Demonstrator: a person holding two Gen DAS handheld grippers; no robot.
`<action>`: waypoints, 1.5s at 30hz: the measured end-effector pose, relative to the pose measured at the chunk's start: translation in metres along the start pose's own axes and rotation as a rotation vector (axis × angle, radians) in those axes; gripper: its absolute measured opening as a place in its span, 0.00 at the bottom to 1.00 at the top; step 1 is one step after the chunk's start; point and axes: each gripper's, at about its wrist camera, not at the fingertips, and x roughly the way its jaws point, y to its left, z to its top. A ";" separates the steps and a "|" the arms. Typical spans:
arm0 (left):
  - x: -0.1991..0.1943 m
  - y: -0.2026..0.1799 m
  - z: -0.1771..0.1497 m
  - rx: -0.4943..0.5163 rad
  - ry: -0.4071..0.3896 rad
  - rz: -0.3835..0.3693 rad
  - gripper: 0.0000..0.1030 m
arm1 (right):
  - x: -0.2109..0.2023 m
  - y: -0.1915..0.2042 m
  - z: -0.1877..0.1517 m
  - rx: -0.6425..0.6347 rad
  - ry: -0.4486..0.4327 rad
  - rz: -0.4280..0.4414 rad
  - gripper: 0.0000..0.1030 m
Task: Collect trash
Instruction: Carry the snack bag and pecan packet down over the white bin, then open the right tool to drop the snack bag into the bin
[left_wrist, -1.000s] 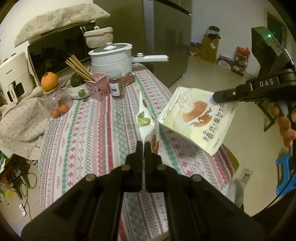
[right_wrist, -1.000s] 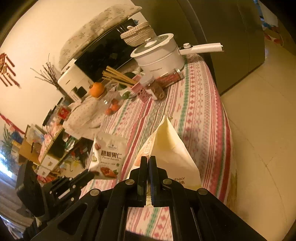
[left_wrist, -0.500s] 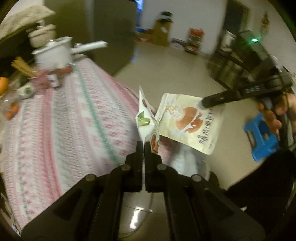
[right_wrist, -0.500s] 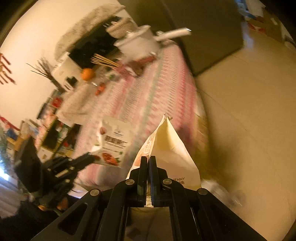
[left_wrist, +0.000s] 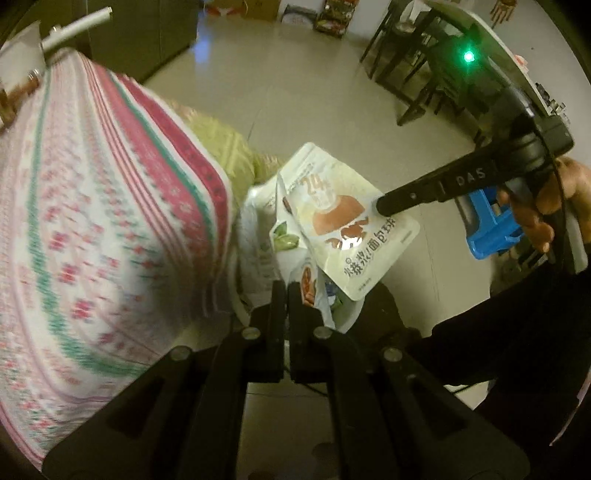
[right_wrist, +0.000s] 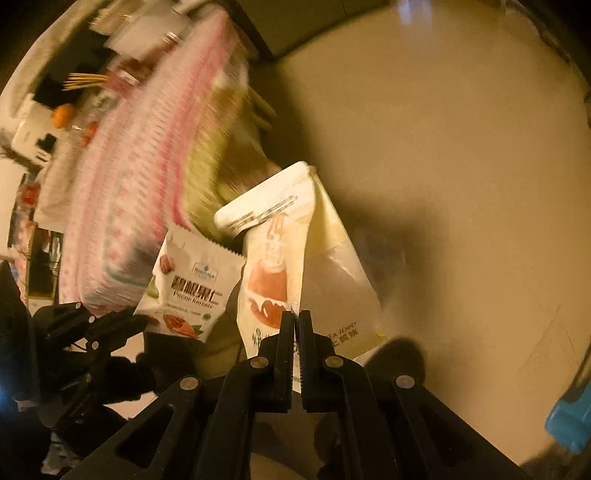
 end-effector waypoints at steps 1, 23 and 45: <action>0.007 -0.001 0.000 0.004 0.008 -0.004 0.02 | 0.005 -0.003 -0.001 0.003 0.023 -0.001 0.02; 0.052 0.005 -0.014 0.034 0.114 0.016 0.03 | 0.063 0.003 -0.015 -0.077 0.166 -0.160 0.05; 0.039 0.026 -0.007 0.012 0.115 0.047 0.23 | 0.037 -0.010 -0.006 0.046 0.121 0.005 0.36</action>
